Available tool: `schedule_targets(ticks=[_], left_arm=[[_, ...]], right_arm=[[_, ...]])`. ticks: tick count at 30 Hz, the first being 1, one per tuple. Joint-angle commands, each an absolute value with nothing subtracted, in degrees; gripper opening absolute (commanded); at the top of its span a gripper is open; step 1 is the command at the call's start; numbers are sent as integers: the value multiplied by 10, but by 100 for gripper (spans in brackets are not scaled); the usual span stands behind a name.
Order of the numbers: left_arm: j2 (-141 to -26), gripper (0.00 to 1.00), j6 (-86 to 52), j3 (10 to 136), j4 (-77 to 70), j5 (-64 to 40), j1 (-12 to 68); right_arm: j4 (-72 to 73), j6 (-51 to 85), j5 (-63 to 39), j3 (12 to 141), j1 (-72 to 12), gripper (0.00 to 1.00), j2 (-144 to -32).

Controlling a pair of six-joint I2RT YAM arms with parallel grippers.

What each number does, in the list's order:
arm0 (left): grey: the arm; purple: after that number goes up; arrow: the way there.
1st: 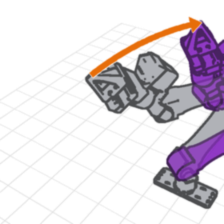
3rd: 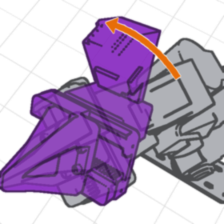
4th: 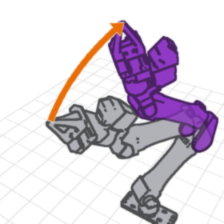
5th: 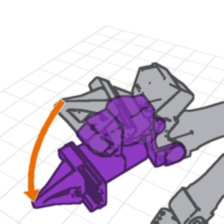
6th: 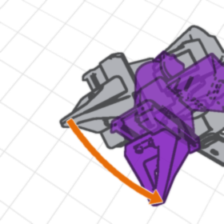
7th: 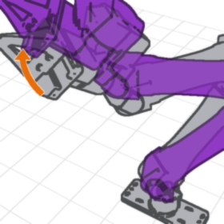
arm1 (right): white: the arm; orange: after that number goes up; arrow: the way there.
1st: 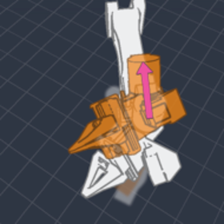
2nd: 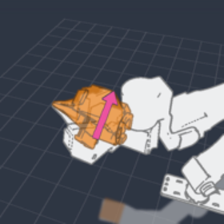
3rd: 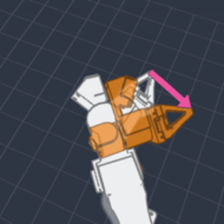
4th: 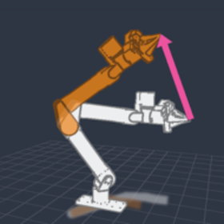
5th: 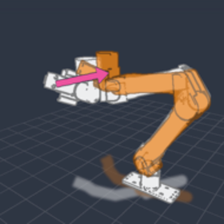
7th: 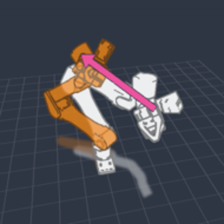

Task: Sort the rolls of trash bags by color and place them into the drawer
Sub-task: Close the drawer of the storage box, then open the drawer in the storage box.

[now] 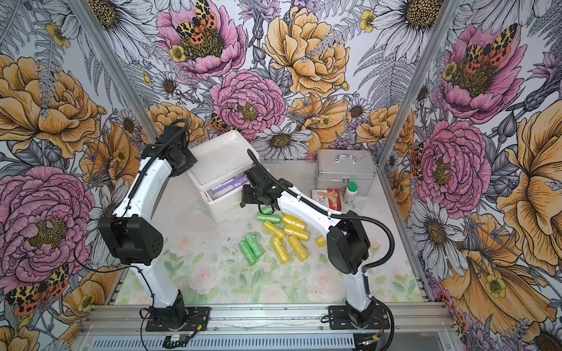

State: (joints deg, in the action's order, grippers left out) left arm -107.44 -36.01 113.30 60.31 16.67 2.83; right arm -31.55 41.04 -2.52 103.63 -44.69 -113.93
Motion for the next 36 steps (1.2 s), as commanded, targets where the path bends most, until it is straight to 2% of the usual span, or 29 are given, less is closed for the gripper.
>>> schedule_targets(ticks=[1,13,16,18,20,23,24,26,27,30,34,36], left_arm=[[-1076,0,-427,1117,660,-24,55],[-1077,0,-431,1092,659,-19,52],[-1086,0,-435,1092,659,-24,49],[-1092,0,-433,1098,660,-31,48],[-1095,0,-438,1100,660,-30,43],[-1095,0,-439,1105,660,-21,38],[-1095,0,-439,1106,660,-21,36],[-1093,0,-436,1108,660,-23,34],[-1091,0,-435,1107,660,-23,33],[-1082,0,-435,1092,660,-24,28],[-1077,0,-434,1081,660,-30,23],[-1079,0,-436,1080,660,-31,25]], right_arm=[[-231,410,-42,1090,-451,0,-1158],[-230,416,-73,1189,-431,0,-1253],[-222,424,-83,1188,-427,0,-1247],[-222,438,-90,1167,-424,5,-1223],[-218,439,-85,1121,-423,13,-1182],[-168,451,-90,1005,-412,36,-1111],[-143,459,-98,960,-407,46,-1091],[-107,478,-113,894,-395,77,-1066],[-81,491,-118,856,-389,82,-1057],[71,575,-150,737,-372,82,-1047],[296,662,-199,648,-367,71,-1091],[392,693,-200,621,-370,68,-1116]])
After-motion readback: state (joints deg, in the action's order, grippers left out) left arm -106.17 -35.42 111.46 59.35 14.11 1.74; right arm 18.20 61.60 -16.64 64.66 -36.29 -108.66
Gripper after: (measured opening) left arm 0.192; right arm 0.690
